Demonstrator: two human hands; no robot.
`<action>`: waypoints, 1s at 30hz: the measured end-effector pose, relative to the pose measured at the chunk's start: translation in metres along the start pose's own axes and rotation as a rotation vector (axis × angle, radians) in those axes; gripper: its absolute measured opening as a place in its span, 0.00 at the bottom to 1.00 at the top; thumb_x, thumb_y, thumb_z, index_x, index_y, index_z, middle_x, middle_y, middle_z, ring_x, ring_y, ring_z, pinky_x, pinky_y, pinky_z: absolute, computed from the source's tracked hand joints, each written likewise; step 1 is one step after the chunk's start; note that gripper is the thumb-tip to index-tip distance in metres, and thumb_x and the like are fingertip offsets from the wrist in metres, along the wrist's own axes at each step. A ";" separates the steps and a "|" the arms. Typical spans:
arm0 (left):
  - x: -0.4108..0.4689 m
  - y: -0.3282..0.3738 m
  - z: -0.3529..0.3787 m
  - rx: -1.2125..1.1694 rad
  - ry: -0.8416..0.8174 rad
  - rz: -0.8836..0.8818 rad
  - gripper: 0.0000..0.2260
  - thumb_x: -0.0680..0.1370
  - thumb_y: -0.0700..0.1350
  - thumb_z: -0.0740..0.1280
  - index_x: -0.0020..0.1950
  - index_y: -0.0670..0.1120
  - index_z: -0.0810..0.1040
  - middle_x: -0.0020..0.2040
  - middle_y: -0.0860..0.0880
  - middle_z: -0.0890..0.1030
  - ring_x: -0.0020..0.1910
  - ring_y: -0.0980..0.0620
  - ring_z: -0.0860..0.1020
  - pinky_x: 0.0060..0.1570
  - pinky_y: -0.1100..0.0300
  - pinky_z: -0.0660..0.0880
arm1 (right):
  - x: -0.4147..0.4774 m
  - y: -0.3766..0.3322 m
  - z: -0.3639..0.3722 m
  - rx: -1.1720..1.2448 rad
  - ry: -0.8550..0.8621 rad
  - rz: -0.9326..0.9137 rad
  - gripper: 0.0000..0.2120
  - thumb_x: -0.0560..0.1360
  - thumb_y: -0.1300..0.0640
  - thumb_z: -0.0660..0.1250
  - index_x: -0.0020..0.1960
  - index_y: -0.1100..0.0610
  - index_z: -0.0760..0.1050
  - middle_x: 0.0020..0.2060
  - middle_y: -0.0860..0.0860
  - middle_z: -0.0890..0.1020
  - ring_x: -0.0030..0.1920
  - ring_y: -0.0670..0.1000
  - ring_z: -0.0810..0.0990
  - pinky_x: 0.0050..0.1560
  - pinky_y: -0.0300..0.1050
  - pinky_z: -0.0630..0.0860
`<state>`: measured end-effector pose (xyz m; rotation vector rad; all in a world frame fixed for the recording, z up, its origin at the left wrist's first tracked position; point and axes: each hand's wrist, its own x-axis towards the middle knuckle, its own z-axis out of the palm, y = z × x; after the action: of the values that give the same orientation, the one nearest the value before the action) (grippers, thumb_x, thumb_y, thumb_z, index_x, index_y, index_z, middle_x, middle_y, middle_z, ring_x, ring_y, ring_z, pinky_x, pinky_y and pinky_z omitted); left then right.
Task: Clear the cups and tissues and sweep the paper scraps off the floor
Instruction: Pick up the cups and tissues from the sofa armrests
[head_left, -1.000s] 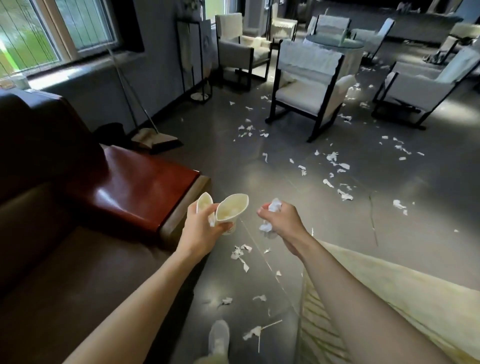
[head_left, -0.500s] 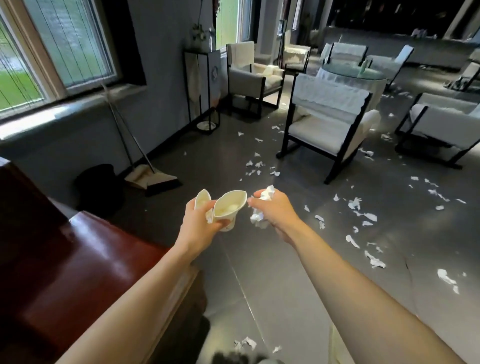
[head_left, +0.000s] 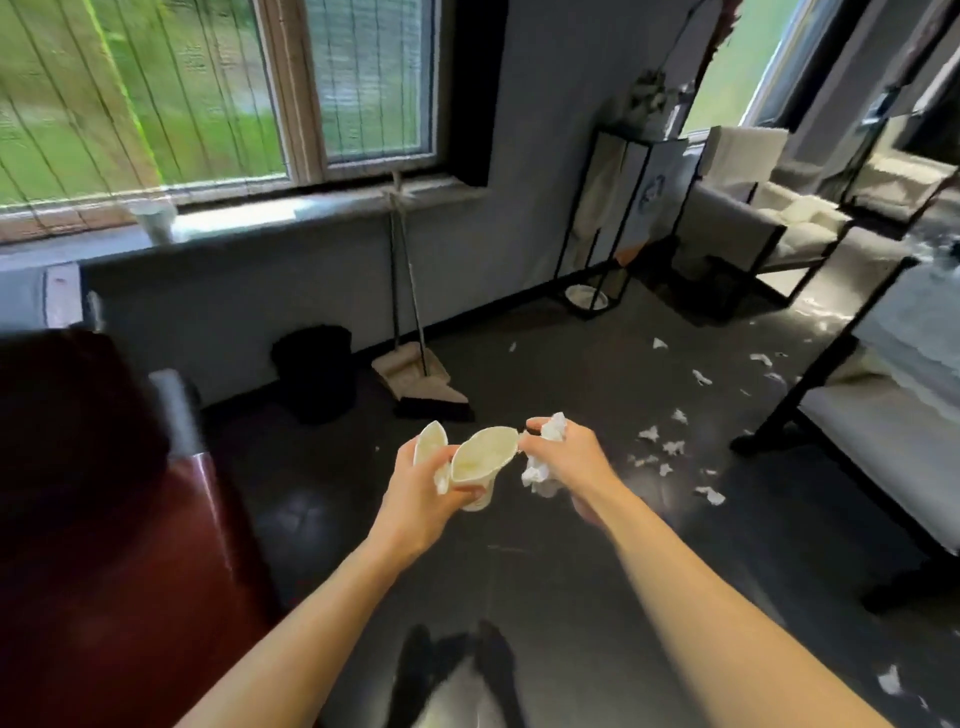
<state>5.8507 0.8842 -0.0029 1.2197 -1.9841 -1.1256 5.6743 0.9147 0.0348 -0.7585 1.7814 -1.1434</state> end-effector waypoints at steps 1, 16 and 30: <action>0.013 -0.009 -0.006 0.010 0.026 -0.031 0.19 0.73 0.47 0.72 0.62 0.55 0.74 0.65 0.55 0.59 0.60 0.59 0.61 0.58 0.65 0.60 | 0.023 -0.008 0.010 -0.027 -0.071 0.006 0.14 0.74 0.62 0.69 0.59 0.57 0.75 0.43 0.55 0.80 0.36 0.52 0.79 0.30 0.41 0.74; 0.340 -0.149 -0.128 -0.061 0.209 -0.166 0.19 0.71 0.41 0.74 0.49 0.64 0.74 0.54 0.57 0.64 0.51 0.68 0.66 0.45 0.76 0.67 | 0.377 -0.119 0.195 -0.330 -0.435 -0.030 0.11 0.74 0.60 0.68 0.56 0.58 0.76 0.44 0.54 0.80 0.36 0.49 0.79 0.28 0.38 0.74; 0.594 -0.313 -0.227 -0.211 0.419 -0.423 0.04 0.69 0.49 0.73 0.39 0.54 0.80 0.38 0.65 0.72 0.38 0.77 0.70 0.37 0.81 0.67 | 0.686 -0.147 0.418 -0.361 -0.683 0.116 0.08 0.73 0.58 0.67 0.51 0.52 0.73 0.38 0.56 0.81 0.28 0.49 0.78 0.24 0.36 0.70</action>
<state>5.9049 0.1922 -0.1458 1.6454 -1.2995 -1.1223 5.7520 0.1226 -0.1480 -1.0845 1.4200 -0.3985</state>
